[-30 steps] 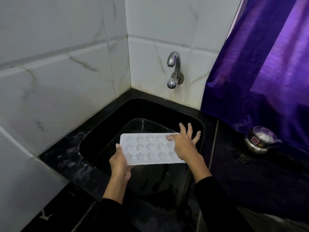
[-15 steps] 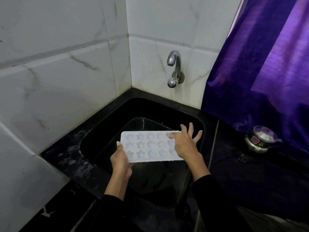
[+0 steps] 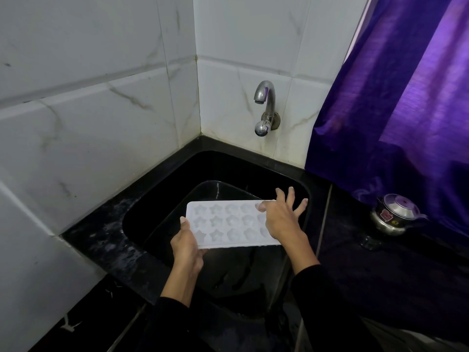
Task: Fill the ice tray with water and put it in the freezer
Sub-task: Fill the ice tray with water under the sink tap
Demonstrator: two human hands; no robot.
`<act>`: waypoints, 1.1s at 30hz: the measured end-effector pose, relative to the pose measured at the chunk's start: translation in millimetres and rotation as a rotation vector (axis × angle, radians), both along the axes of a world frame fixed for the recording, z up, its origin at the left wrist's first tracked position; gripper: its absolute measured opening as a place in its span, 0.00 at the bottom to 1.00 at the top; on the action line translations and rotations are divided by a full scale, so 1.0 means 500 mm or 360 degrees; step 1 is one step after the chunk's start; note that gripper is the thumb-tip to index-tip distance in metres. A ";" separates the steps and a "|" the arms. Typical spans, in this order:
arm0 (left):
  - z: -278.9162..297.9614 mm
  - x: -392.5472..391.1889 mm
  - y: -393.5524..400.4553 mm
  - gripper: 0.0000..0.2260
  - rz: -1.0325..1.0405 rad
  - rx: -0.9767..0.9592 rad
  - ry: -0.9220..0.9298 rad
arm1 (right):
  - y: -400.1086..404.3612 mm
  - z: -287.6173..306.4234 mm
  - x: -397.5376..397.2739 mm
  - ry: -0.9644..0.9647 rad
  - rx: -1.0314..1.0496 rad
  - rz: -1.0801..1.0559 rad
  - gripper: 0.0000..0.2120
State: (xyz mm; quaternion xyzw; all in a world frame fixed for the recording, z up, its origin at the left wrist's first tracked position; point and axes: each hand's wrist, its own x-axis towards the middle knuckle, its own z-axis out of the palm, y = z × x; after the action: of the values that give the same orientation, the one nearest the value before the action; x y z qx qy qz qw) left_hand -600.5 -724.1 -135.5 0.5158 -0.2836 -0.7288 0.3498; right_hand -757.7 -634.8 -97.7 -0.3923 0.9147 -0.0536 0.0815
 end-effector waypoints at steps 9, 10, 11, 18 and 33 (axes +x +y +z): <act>-0.006 0.003 0.003 0.15 0.0002 -0.0014 -0.0027 | 0.005 -0.006 0.006 -0.0019 -0.0003 0.0008 0.34; -0.006 0.002 0.004 0.15 0.0000 -0.0011 -0.0027 | 0.005 -0.005 0.007 -0.0023 0.0001 0.0010 0.33; -0.006 0.002 0.004 0.15 0.0002 -0.0012 -0.0024 | 0.005 -0.004 0.010 -0.0023 0.0009 0.0017 0.33; -0.009 0.006 0.008 0.15 0.0016 -0.0018 -0.0038 | 0.009 -0.012 0.003 -0.0079 -0.0047 0.0014 0.33; -0.002 0.009 0.012 0.15 0.0035 -0.0007 -0.0036 | -0.021 -0.032 0.032 0.0012 -0.0106 0.0227 0.38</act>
State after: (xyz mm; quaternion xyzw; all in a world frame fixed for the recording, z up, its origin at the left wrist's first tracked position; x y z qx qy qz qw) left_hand -596.1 -718.0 -136.4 0.5263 -0.2835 -0.7184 0.3557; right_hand -741.7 -645.4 -113.6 -0.4592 0.8823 -0.0766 0.0687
